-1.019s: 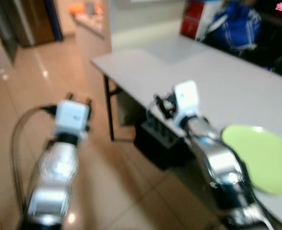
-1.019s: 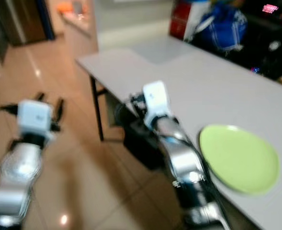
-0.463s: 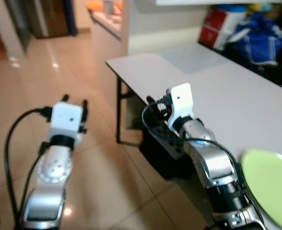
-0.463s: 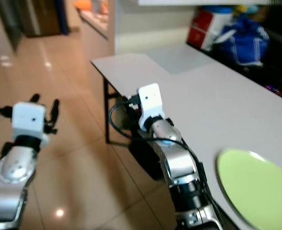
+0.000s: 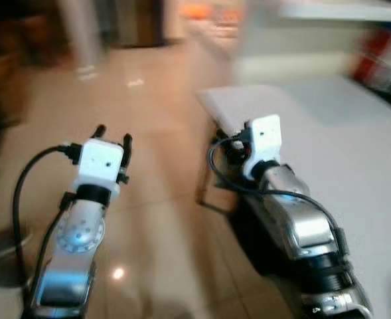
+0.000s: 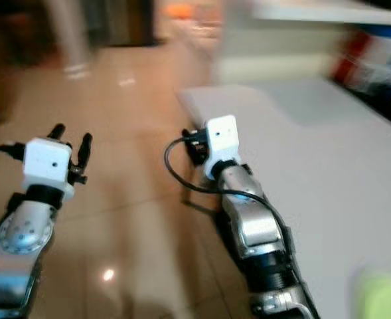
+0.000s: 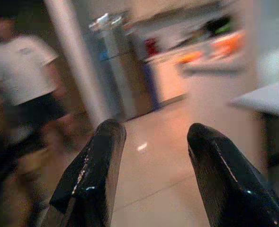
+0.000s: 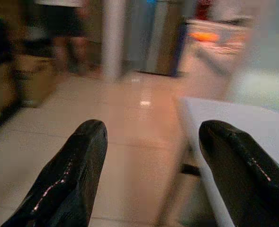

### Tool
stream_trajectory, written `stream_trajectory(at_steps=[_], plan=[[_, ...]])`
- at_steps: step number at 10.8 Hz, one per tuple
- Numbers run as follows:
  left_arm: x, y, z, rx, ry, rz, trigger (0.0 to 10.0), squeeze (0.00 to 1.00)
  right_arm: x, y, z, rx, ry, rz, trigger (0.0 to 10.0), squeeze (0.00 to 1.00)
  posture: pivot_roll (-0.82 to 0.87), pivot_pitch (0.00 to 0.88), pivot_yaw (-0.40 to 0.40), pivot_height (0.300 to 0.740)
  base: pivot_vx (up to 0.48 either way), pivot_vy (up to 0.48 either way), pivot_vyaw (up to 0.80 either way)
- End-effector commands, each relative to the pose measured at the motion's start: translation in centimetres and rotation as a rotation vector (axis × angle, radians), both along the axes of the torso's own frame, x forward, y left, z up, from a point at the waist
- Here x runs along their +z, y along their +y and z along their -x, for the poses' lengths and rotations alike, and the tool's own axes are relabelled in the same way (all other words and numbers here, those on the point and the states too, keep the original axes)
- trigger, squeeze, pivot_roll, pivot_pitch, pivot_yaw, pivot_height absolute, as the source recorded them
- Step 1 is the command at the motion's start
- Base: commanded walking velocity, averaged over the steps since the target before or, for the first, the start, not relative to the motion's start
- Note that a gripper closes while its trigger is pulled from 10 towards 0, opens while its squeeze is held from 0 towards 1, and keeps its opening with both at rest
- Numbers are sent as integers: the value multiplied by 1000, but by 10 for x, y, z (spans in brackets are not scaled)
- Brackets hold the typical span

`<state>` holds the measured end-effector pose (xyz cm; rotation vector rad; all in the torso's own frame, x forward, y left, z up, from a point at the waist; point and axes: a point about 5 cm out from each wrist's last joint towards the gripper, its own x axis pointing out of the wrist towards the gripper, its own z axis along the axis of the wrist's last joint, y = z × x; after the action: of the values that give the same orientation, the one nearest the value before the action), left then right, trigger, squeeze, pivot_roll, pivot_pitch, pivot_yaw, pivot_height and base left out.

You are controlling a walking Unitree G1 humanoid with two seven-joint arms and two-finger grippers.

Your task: Setting the table

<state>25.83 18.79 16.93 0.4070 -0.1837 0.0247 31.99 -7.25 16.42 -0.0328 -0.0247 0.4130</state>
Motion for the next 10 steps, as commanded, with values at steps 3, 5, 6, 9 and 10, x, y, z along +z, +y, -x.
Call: stream_trajectory(at_steps=[3,5,6,9,10], plan=[[-3,-8,-2,-20,7,15,10000,0,0,-8,1,-11,-7,-23,10000,0,65,0,-63,740,376,0,0],[-9,-10,-2,-20,16,28,10000,0,1,-10,4,14,-14,-70,10000,0,64,0,-69,740,379,0,0],[-10,-9,-2,-18,19,30,10000,0,2,-11,5,21,-16,-82,10000,0,64,0,-79,740,379,0,0],[-10,-8,-2,-8,11,21,10000,0,4,-10,3,52,-23,-92,10000,0,83,0,-92,740,377,0,0],[-9,-8,-1,-13,7,12,10000,0,4,-8,3,59,-24,-102,10000,0,83,0,-92,740,375,0,0]])
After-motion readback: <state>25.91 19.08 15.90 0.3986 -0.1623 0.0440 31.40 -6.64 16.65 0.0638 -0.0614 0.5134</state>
